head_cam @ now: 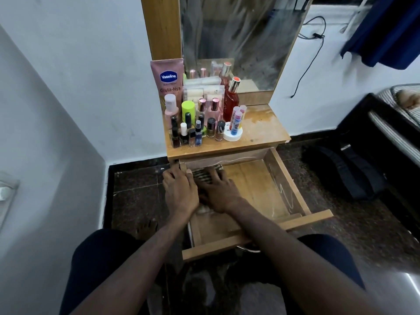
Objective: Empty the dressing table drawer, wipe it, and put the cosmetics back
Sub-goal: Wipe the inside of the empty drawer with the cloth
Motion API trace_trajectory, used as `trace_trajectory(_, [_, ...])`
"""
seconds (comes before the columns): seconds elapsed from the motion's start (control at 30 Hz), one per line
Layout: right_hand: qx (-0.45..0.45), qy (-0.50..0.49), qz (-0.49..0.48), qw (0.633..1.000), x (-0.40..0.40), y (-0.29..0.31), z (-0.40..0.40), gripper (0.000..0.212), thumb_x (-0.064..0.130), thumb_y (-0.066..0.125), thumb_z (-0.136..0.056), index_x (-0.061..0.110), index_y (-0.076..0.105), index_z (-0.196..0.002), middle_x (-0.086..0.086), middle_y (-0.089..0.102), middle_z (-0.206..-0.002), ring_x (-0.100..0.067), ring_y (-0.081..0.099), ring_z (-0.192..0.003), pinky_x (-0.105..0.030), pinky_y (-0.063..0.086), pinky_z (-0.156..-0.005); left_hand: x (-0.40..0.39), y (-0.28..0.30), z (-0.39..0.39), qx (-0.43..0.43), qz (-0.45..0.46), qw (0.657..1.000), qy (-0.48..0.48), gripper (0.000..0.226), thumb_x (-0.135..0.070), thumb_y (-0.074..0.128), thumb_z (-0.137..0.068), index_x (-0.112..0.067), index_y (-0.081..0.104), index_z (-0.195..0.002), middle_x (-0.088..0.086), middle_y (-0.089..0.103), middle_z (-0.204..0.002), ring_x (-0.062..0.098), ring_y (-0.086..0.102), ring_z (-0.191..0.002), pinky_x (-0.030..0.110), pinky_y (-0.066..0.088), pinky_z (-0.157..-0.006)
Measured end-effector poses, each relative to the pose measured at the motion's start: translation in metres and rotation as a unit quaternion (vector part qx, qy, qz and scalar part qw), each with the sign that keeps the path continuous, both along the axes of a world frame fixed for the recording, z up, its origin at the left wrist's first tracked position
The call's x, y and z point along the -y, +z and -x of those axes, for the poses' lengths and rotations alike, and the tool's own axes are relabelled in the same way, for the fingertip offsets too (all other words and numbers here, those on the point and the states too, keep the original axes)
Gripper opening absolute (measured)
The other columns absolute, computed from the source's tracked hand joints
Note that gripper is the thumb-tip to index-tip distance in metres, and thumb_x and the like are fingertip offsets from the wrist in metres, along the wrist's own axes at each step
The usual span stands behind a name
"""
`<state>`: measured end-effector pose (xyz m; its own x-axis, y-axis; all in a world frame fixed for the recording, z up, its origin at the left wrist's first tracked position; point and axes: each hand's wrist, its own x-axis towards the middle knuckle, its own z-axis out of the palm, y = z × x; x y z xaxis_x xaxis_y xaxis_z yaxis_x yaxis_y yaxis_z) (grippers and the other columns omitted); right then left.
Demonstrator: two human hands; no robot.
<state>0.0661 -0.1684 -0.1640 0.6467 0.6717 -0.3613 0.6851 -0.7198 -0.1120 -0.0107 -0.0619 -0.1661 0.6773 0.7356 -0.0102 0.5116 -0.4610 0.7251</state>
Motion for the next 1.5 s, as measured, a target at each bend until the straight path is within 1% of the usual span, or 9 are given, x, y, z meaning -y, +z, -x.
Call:
trace_trajectory(0.2, [-0.008,-0.119,0.049,0.992,0.099,0.008,-0.074,0.066,0.058,0.037,-0.107,0.054,0.0,-0.162,-0.005,-0.013,-0.175,-0.045,-0.004,-0.158,-0.062,0.017,-0.128,0.001,0.001,0.003,0.013,0.001,1.0,-0.001,0.039,-0.037,0.039,-0.111,-0.01,0.046,-0.139,0.018,0.044,-0.139,0.035,0.051,-0.124,0.046,0.05,-0.086])
trace_trajectory(0.33, [-0.017,-0.164,0.043,0.985,0.093,0.003,-0.064,0.069,0.046,0.042,-0.108,0.049,0.002,-0.164,-0.006,-0.017,-0.174,-0.046,-0.01,-0.158,-0.069,0.017,-0.125,0.002,-0.001,0.002,0.01,0.005,1.0,0.006,0.038,-0.038,0.04,-0.112,-0.011,0.044,-0.139,0.018,0.044,-0.14,0.035,0.051,-0.123,0.048,0.053,-0.088])
trace_trajectory(0.5, [-0.008,-0.075,0.008,0.997,0.034,0.005,-0.01,0.075,0.045,0.053,-0.103,0.057,0.006,-0.16,-0.003,-0.011,-0.175,-0.051,-0.006,-0.157,-0.068,0.016,-0.125,0.002,-0.003,0.003,0.03,0.01,0.999,0.013,0.043,-0.044,0.03,-0.112,-0.013,0.046,-0.136,0.019,0.045,-0.137,0.037,0.051,-0.123,0.049,0.05,-0.092])
trace_trajectory(0.63, [-0.003,-0.028,0.004,1.0,-0.018,0.007,0.038,0.091,0.042,0.068,-0.094,0.044,0.011,-0.164,-0.007,-0.003,-0.174,-0.047,0.002,-0.156,-0.061,0.024,-0.124,0.001,0.003,0.003,0.016,0.007,0.999,0.027,0.043,-0.043,0.029,-0.113,-0.015,0.047,-0.14,0.019,0.048,-0.138,0.039,0.055,-0.122,0.051,0.05,-0.094])
trace_trajectory(0.73, [0.005,-0.003,0.0,1.0,0.008,0.004,0.018,0.075,0.057,0.054,-0.1,0.054,0.01,-0.161,-0.003,-0.004,-0.174,-0.046,0.004,-0.156,-0.06,0.027,-0.122,0.002,0.003,0.005,0.009,-0.005,1.0,0.021,0.041,-0.039,0.033,-0.112,-0.015,0.046,-0.142,0.018,0.049,-0.134,0.039,0.057,-0.118,0.051,0.053,-0.089])
trace_trajectory(1.0, [-0.019,-0.149,0.06,0.987,0.102,0.007,-0.065,0.069,0.056,0.041,-0.106,0.055,0.001,-0.162,-0.011,-0.017,-0.173,-0.049,-0.006,-0.156,-0.067,0.022,-0.124,0.001,-0.004,0.002,0.021,-0.018,0.999,0.027,0.037,-0.036,0.037,-0.111,-0.015,0.046,-0.141,0.016,0.05,-0.13,0.035,0.058,-0.113,0.053,0.057,-0.086])
trace_trajectory(1.13, [-0.02,-0.107,0.035,0.993,0.046,0.009,-0.02,0.072,0.053,0.044,-0.106,0.055,-0.001,-0.161,-0.011,-0.018,-0.173,-0.054,-0.012,-0.155,-0.068,0.011,-0.126,0.002,-0.005,0.002,0.019,-0.024,0.999,0.021,0.035,-0.032,0.038,-0.112,-0.013,0.046,-0.14,0.018,0.05,-0.129,0.037,0.058,-0.113,0.048,0.054,-0.083])
trace_trajectory(1.27, [-0.012,-0.021,0.022,0.999,-0.01,0.007,0.038,0.085,0.041,0.062,-0.099,0.041,0.007,-0.165,-0.012,-0.007,-0.173,-0.05,-0.003,-0.157,-0.062,0.019,-0.126,0.0,-0.004,0.002,0.005,-0.024,0.999,0.028,0.037,-0.038,0.034,-0.112,-0.015,0.046,-0.139,0.019,0.051,-0.13,0.04,0.058,-0.116,0.052,0.054,-0.088])
trace_trajectory(1.5, [-0.041,-0.076,0.006,0.996,0.058,0.008,-0.036,0.073,0.064,0.047,-0.102,0.06,0.002,-0.16,0.001,-0.015,-0.175,-0.047,-0.008,-0.158,-0.066,0.014,-0.126,0.002,-0.002,0.004,0.006,-0.039,0.999,0.016,0.038,-0.034,0.039,-0.111,-0.01,0.048,-0.139,0.018,0.051,-0.124,0.038,0.06,-0.109,0.047,0.052,-0.08])
